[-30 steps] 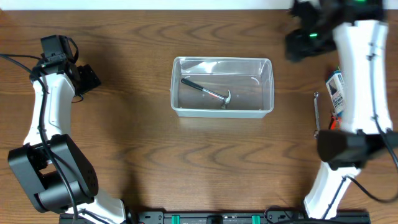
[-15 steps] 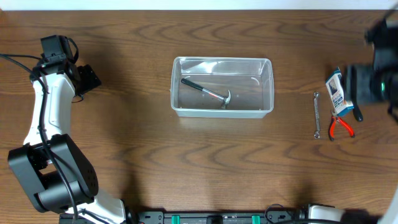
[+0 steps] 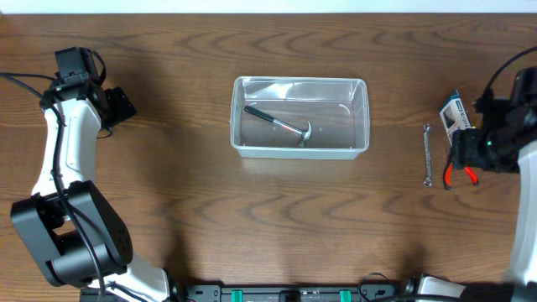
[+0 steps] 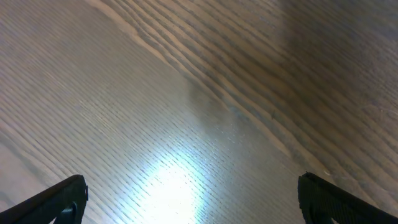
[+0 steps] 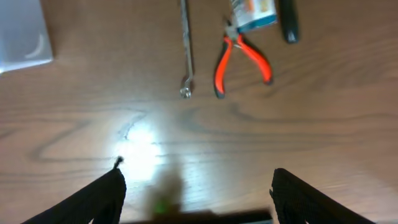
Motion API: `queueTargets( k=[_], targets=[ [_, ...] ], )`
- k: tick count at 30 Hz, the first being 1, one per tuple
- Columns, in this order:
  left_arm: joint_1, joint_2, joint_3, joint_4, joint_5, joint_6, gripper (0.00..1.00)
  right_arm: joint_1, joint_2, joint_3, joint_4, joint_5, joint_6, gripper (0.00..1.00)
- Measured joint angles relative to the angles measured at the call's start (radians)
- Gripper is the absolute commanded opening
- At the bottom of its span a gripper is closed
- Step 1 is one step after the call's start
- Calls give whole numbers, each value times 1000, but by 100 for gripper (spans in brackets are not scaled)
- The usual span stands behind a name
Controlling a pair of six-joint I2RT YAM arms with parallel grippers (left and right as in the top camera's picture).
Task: Pack container
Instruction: 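Move the right gripper back toward the wrench and pliers, then lower the right gripper onto the silver wrench and grasp it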
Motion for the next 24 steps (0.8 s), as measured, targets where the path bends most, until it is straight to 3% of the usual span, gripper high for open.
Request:
queueTargets(
  k=[13,24],
  targets=[
    [0,0,0,0,0,0,98,0,261,-72,231,-67,-17,69],
    [0,0,0,0,0,0,98,11,373,-75,364,-95,-61,67]
  ],
)
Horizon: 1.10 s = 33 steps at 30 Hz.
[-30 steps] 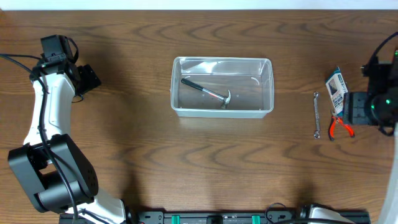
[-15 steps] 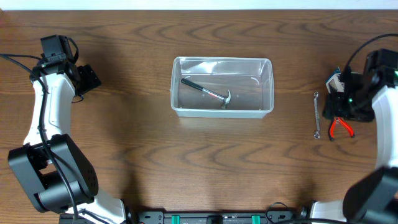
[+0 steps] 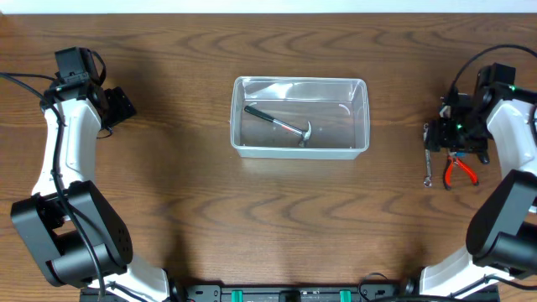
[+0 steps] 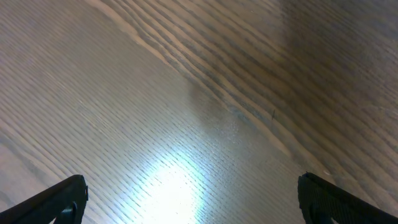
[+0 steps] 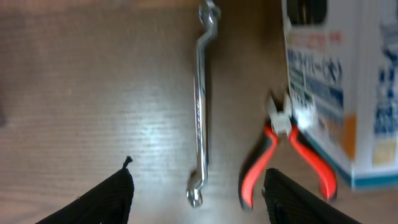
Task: Pack container
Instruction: 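Lower the right gripper onto the silver wrench and grasp it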
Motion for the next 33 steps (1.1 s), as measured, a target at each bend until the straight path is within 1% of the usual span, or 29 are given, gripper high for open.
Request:
queueTargets(
  k=[6,12,19,33],
  targets=[
    [0,0,0,0,0,0,98,53,16,0,74,-4,-39,67],
    [0,0,0,0,0,0,98,91,27,0,111,26,-53,67],
    [0,0,0,0,0,0,98,92,43,0,128,71,-55,67],
    [0,0,0,0,0,0,98,92,133,0,139,79,-41,66]
  ],
)
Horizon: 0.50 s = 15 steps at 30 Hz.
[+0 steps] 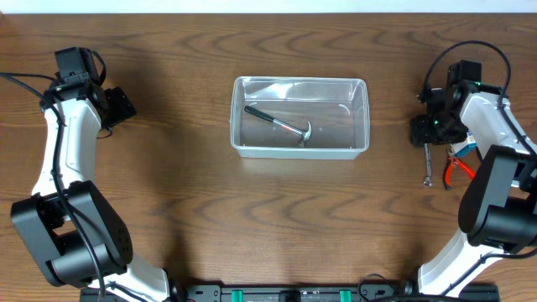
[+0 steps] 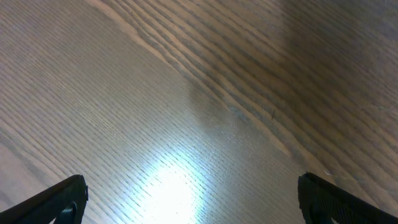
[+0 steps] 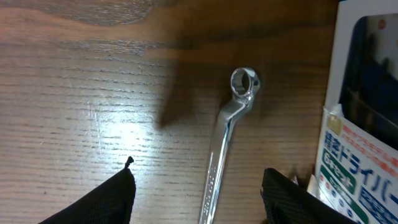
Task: Pack container
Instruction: 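Lower the right gripper onto the silver wrench and grasp it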
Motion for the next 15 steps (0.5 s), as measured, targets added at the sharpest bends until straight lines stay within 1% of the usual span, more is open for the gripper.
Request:
queueTargets(
  k=[7,15],
  targets=[
    [0,0,0,0,0,0,98,0,52,0,11,0,18,66],
    [0,0,0,0,0,0,98,0,64,0,27,0,43,66]
  ],
)
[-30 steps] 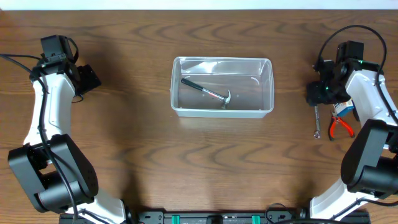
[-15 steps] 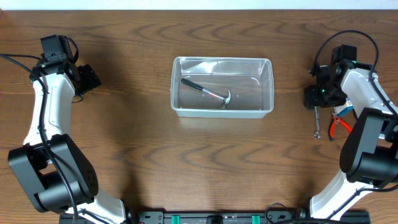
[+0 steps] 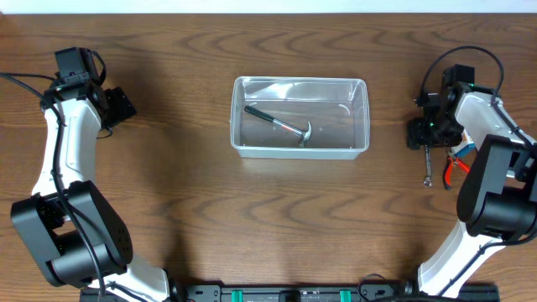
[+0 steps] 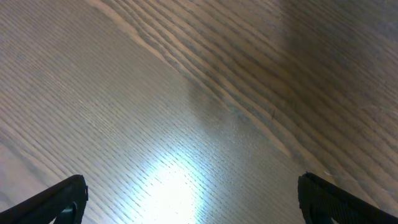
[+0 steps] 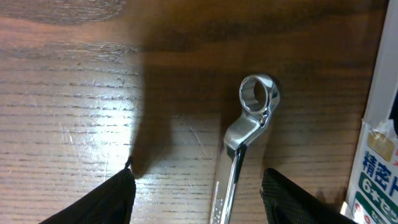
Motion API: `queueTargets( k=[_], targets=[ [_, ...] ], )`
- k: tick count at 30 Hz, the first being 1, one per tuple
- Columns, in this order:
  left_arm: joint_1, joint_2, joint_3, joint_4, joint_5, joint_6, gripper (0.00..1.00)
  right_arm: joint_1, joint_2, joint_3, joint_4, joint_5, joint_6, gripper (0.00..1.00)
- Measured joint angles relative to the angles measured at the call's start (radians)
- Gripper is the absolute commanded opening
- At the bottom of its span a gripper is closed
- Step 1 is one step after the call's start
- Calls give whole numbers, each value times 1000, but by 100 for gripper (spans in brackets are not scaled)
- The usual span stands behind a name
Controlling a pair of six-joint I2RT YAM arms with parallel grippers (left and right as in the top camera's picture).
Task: Pack container
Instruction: 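Lower the right gripper onto the silver wrench and grasp it, then carry the wrench with the right gripper over the container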
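Observation:
A clear plastic container (image 3: 299, 117) sits mid-table with a hammer (image 3: 279, 124) lying inside. A silver ring wrench (image 5: 242, 143) lies on the wood at the right, also seen from above as the wrench (image 3: 428, 161). My right gripper (image 5: 199, 199) is open and low over it, its fingers either side of the shaft near the ring end. Red-handled pliers (image 3: 460, 168) and a blue-and-white box (image 5: 379, 168) lie just right of the wrench. My left gripper (image 4: 193, 199) is open over bare wood at the far left.
The right arm (image 3: 470, 105) reaches over the tools at the table's right side. The left arm (image 3: 71, 126) stands along the left edge. Bare wooden tabletop (image 3: 168, 210) surrounds the container.
My right gripper has come lower and closer to the wrench, whose ring end now looks larger between the open fingers. The left gripper has not moved.
My right gripper was open, high above the wrench, pliers and box. It then stood nearer, over the wrench shaft, then over its ring end, and now sits low astride the wrench. The left arm stayed still throughout.

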Motion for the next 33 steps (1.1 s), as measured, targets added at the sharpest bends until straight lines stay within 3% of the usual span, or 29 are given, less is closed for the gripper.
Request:
queueTargets(
  k=[8,14,19,30,33],
  targets=[
    [0,0,0,0,0,0,98,0,5,0,5,0,32,65],
    [0,0,0,0,0,0,98,0,11,0,5,0,37,60],
    [0,0,0,0,0,0,98,0,11,0,0,-1,47,46],
    [0,0,0,0,0,0,98,0,11,0,-23,0,53,4],
    [0,0,0,0,0,0,98,0,11,0,-24,3,55,1]
  ],
)
